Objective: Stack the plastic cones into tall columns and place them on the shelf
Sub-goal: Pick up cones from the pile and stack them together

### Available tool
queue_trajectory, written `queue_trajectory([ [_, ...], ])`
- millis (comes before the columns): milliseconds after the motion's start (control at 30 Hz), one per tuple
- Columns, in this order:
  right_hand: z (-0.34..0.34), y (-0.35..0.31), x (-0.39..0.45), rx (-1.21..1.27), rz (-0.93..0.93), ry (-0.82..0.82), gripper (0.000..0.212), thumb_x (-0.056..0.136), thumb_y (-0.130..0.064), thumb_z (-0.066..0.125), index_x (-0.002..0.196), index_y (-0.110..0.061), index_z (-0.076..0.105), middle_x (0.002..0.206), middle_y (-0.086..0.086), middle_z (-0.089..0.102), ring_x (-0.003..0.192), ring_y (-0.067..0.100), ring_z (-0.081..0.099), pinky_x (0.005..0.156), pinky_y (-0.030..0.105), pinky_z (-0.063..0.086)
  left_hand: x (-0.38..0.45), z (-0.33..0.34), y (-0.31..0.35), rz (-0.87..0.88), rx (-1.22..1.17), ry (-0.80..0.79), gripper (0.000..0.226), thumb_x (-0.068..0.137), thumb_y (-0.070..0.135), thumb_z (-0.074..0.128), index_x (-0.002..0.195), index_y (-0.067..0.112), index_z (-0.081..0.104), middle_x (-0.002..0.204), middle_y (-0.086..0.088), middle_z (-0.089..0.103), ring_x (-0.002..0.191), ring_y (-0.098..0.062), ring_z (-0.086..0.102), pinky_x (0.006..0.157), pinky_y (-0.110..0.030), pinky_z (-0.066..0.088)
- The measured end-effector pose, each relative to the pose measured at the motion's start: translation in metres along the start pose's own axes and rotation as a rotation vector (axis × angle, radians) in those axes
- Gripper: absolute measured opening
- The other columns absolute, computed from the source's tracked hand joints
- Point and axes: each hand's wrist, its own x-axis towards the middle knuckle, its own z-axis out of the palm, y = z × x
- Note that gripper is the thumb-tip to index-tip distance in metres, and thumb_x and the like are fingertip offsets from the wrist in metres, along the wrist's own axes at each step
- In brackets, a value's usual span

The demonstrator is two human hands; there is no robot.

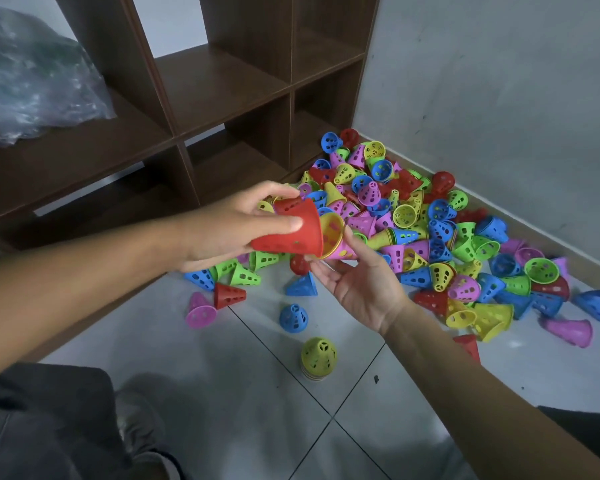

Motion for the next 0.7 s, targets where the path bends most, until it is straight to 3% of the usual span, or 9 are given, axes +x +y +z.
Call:
queue_trajectory([
  [133,0.004,0.008,0.001,0.011,0.052,-0.027,0.043,0.094,-0.029,0.067,0.126,-0.003,0.056,0.135,0.033,0.056,0.119,0.045,0.062,0.096,0.040,0.057,0.006,-0.005,-0.005,-0.002,-0.283,0.064,0.052,0.102,0.020,0.053,0.148,0.041,0.040,0.134,-0.006,0.057,0.110,-0.019,0.070,0.087,-0.028,0.060],
  [267,0.008,0.013,-0.001,0.008,0.079,-0.043,0.034,0.094,-0.030,0.066,0.114,-0.003,0.060,0.128,0.030,0.061,0.125,0.045,0.058,0.097,0.040,0.056,0.008,-0.008,-0.007,0.003,-0.396,0.081,0.053,0.105,0.015,0.048,0.146,0.048,0.040,0.139,-0.013,0.046,0.127,-0.035,0.056,0.094,-0.040,0.058],
  [367,0.015,0.015,-0.005,-0.016,0.080,-0.057,0.030,0.092,-0.031,0.066,0.107,-0.005,0.067,0.123,0.028,0.064,0.127,0.044,0.057,0.100,0.040,0.054,0.009,-0.008,-0.007,0.001,-0.353,0.104,0.044,0.105,0.013,0.048,0.140,0.038,0.045,0.136,-0.018,0.048,0.131,-0.040,0.053,0.100,-0.048,0.054],
  [500,0.024,0.022,-0.011,-0.025,0.079,-0.086,0.024,0.089,-0.031,0.066,0.093,-0.010,0.078,0.119,0.027,0.067,0.116,0.044,0.062,0.095,0.038,0.057,0.016,-0.004,-0.008,0.073,-0.243,0.290,0.039,0.101,0.019,0.059,0.137,0.025,0.043,0.131,-0.012,0.058,0.120,-0.029,0.064,0.101,-0.046,0.054],
  [600,0.029,0.025,-0.013,0.006,0.078,-0.103,0.028,0.091,-0.031,0.064,0.105,-0.008,0.070,0.126,0.030,0.063,0.115,0.042,0.063,0.094,0.038,0.058,0.016,0.001,-0.013,0.121,-0.118,0.392,0.034,0.093,0.023,0.071,0.120,0.012,0.053,0.116,-0.006,0.072,0.109,-0.021,0.070,0.096,-0.036,0.058],
  [700,0.034,0.024,-0.013,0.052,0.069,-0.117,0.036,0.090,-0.033,0.064,0.112,-0.005,0.068,0.123,0.030,0.063,0.111,0.039,0.065,0.097,0.038,0.057,0.014,0.007,-0.021,0.165,0.056,0.382,0.032,0.085,0.021,0.080,0.105,0.011,0.058,0.107,-0.005,0.075,0.097,-0.015,0.074,0.084,-0.031,0.062],
])
